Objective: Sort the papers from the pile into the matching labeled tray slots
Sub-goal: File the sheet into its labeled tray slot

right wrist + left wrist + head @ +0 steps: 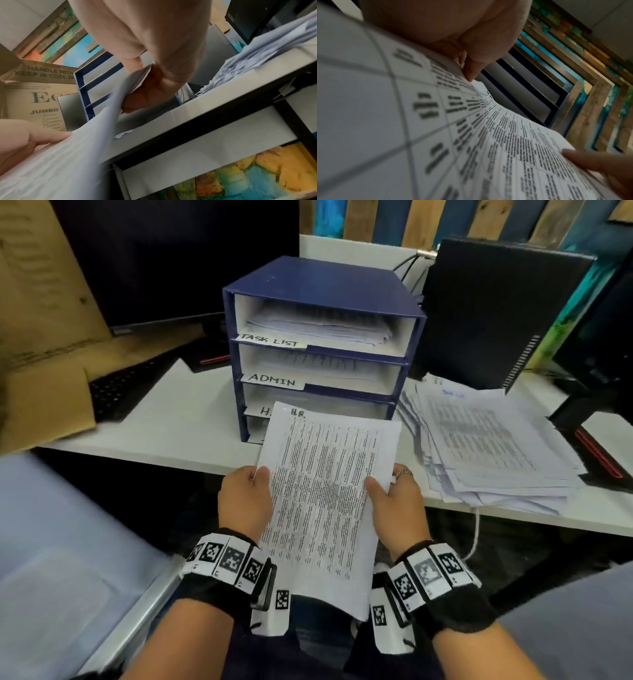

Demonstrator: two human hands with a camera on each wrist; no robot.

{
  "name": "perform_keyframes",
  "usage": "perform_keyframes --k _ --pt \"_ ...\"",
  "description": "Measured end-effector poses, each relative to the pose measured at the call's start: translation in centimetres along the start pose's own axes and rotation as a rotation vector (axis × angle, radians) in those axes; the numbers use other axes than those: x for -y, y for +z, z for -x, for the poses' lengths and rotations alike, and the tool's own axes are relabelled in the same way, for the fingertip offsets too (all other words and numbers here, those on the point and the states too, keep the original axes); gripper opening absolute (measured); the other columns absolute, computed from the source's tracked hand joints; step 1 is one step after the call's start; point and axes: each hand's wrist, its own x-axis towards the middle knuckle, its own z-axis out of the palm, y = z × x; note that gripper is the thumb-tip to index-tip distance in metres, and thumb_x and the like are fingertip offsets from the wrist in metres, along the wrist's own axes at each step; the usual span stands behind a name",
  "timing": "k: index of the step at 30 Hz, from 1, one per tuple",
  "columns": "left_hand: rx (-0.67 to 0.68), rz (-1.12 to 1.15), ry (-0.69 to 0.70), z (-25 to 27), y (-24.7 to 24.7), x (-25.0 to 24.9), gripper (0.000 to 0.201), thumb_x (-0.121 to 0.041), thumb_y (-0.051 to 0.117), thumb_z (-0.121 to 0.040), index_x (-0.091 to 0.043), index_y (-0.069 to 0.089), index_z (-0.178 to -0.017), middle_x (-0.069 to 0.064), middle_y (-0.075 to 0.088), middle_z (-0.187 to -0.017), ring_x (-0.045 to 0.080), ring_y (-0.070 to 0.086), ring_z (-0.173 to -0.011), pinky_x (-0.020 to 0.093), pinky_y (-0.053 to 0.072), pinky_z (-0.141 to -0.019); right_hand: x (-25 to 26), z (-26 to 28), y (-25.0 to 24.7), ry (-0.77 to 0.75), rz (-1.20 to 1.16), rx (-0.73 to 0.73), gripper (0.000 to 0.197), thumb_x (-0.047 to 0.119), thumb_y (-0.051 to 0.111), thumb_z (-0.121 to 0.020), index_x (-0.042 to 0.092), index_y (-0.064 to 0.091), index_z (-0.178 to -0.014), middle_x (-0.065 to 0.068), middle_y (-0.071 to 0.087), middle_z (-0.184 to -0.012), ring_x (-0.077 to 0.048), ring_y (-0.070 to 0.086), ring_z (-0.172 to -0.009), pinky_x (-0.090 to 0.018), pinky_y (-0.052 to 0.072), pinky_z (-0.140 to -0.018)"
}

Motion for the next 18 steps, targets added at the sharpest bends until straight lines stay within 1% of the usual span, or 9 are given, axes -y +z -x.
perform_keyframes --k 2,4,8,10,13,14,16,17,18 --pt "-0.021 -0.028 0.008 -1.1 -1.2 -0.1 0.048 -0.02 0.046 -0.098 -0.013 0.028 -0.054 0.0 0.032 -0.052 0.017 0.029 -0.048 0.029 0.024 -0.05 -0.2 -0.1 0.5 0.026 -0.033 0.018 0.014 0.015 0.06 -0.099 0.021 0.056 -0.11 0.001 0.071 -0.108 -0.008 0.068 -0.091 -0.025 0.056 -0.081" --pt "-0.053 -0.026 0.012 -2.4 -2.1 -0.8 0.046 -0.019 0.047 -0.097 -0.011 0.029 -0.055 0.003 0.031 -0.052 0.019 0.028 -0.05 0.029 0.022 -0.049 -0.5 -0.1 0.9 0.088 -0.069 0.065 0.011 0.015 0.062 -0.098 0.023 0.058 -0.105 -0.001 0.073 -0.105 -0.012 0.071 -0.091 -0.029 0.058 -0.081" --pt "-0.059 0.001 0.027 -5.9 -2.3 -2.9 0.048 -0.021 0.049 -0.098 -0.012 0.03 -0.054 0.004 0.03 -0.052 0.02 0.028 -0.049 0.029 0.023 -0.051 -1.1 0.1 1.4 0.147 -0.076 0.203 0.014 0.013 0.06 -0.099 0.023 0.066 -0.106 0.004 0.073 -0.114 -0.012 0.07 -0.103 -0.033 0.056 -0.093" --pt "-0.015 0.049 0.043 -7.3 -2.0 -4.1 0.048 -0.022 0.05 -0.098 -0.012 0.03 -0.056 0.002 0.029 -0.052 0.019 0.028 -0.049 0.027 0.025 -0.052 -0.9 -0.2 1.5 0.138 -0.096 0.169 0.017 0.011 0.057 -0.101 0.024 0.067 -0.104 0.005 0.072 -0.115 -0.013 0.068 -0.107 -0.032 0.055 -0.095" --pt "0.03 0.14 -0.011 -8.2 -1.9 -5.4 0.046 -0.026 0.052 -0.098 -0.013 0.036 -0.057 0.001 0.035 -0.054 0.015 0.034 -0.048 0.023 0.031 -0.05 0.4 -2.3 2.0 0.109 -0.138 0.04 0.015 0.012 0.054 -0.101 0.02 0.066 -0.104 0.001 0.072 -0.115 -0.018 0.069 -0.106 -0.042 0.056 -0.095" --pt "0.04 0.164 -0.06 -8.4 -2.0 -5.5 0.043 -0.028 0.054 -0.097 -0.011 0.044 -0.058 0.003 0.044 -0.056 0.015 0.042 -0.05 0.023 0.037 -0.052 1.2 -3.1 2.2 0.102 -0.132 0.014 0.013 0.013 0.054 -0.102 0.019 0.065 -0.104 -0.001 0.072 -0.115 -0.019 0.069 -0.105 -0.045 0.058 -0.091" --pt "0.106 0.252 -0.191 -8.4 -2.3 -5.2 0.031 -0.026 0.055 -0.093 -0.002 0.062 -0.076 0.012 0.065 -0.071 0.02 0.06 -0.057 0.028 0.05 -0.057 3.1 -5.1 2.8 0.121 -0.162 -0.017 0.009 0.015 0.053 -0.102 0.019 0.061 -0.102 -0.002 0.071 -0.111 -0.02 0.07 -0.098 -0.045 0.062 -0.077" --pt "0.141 0.293 -0.238 -8.2 -2.4 -5.0 0.025 -0.022 0.054 -0.092 0.0 0.065 -0.086 0.015 0.069 -0.077 0.021 0.061 -0.055 0.029 0.049 -0.053 4.0 -6.1 3.1 0.134 -0.176 -0.033 0.007 0.016 0.053 -0.102 0.019 0.059 -0.1 -0.003 0.071 -0.108 -0.021 0.071 -0.093 -0.043 0.063 -0.07" --pt "0.157 0.317 -0.26 -8.0 -2.2 -4.7 0.021 -0.017 0.053 -0.093 -0.001 0.066 -0.091 0.016 0.07 -0.077 0.018 0.058 -0.049 0.025 0.045 -0.047 5.0 -7.0 3.4 0.14 -0.179 -0.054 0.006 0.018 0.054 -0.102 0.018 0.057 -0.097 -0.004 0.071 -0.105 -0.023 0.072 -0.089 -0.041 0.063 -0.065"
